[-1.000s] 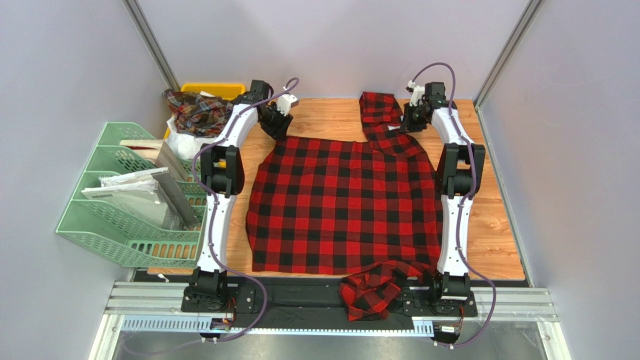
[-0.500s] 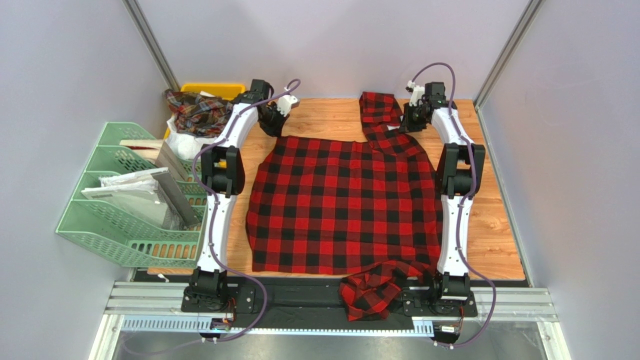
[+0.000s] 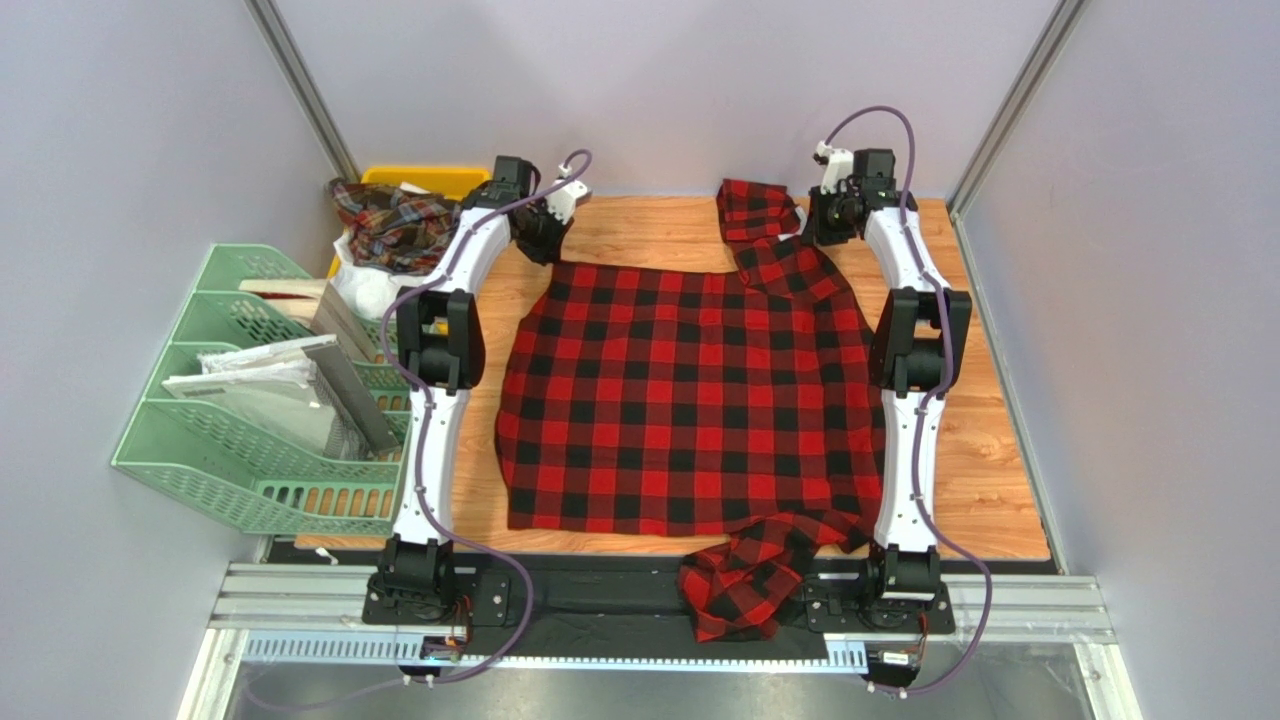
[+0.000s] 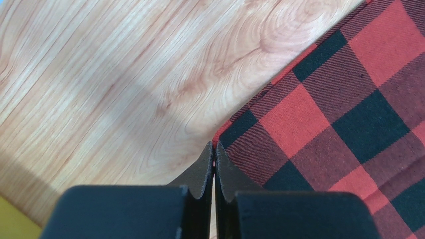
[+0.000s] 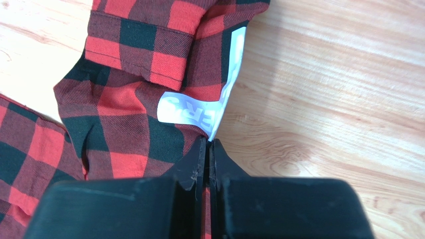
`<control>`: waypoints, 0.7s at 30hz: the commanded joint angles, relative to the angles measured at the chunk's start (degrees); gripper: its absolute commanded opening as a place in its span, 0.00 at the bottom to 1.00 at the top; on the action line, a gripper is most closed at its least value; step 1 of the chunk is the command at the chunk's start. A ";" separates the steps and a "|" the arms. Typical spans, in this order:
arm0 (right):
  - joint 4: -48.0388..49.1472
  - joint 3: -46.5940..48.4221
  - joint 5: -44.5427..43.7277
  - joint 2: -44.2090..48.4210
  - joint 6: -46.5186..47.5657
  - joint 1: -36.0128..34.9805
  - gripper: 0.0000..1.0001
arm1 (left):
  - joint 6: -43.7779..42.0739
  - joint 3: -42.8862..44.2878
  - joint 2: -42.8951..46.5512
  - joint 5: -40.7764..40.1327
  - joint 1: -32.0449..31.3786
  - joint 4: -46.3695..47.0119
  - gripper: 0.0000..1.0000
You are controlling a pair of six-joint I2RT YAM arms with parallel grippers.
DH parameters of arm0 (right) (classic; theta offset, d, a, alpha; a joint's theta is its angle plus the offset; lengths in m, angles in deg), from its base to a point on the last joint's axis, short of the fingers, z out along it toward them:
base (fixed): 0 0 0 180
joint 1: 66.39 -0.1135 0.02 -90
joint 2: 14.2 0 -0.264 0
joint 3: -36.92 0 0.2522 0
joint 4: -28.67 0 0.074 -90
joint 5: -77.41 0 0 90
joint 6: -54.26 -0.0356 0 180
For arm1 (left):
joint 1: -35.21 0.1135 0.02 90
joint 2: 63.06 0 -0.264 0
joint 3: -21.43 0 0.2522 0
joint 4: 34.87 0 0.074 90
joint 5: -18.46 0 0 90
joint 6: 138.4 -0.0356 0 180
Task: Fold and stack the long sleeve shirts
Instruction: Fold the shirt
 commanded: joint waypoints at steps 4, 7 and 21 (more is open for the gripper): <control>-0.59 -3.32 1.56 9.66 4.76 -0.04 0.00 | -3.00 -10.05 14.90 7.06 2.10 4.54 0.00; -0.50 -10.62 3.15 15.72 6.08 0.22 0.00 | -6.77 -17.34 20.18 8.73 2.28 5.68 0.00; -10.25 -24.69 9.13 31.19 10.30 1.54 0.00 | -20.31 -38.36 36.62 13.93 2.36 6.65 0.00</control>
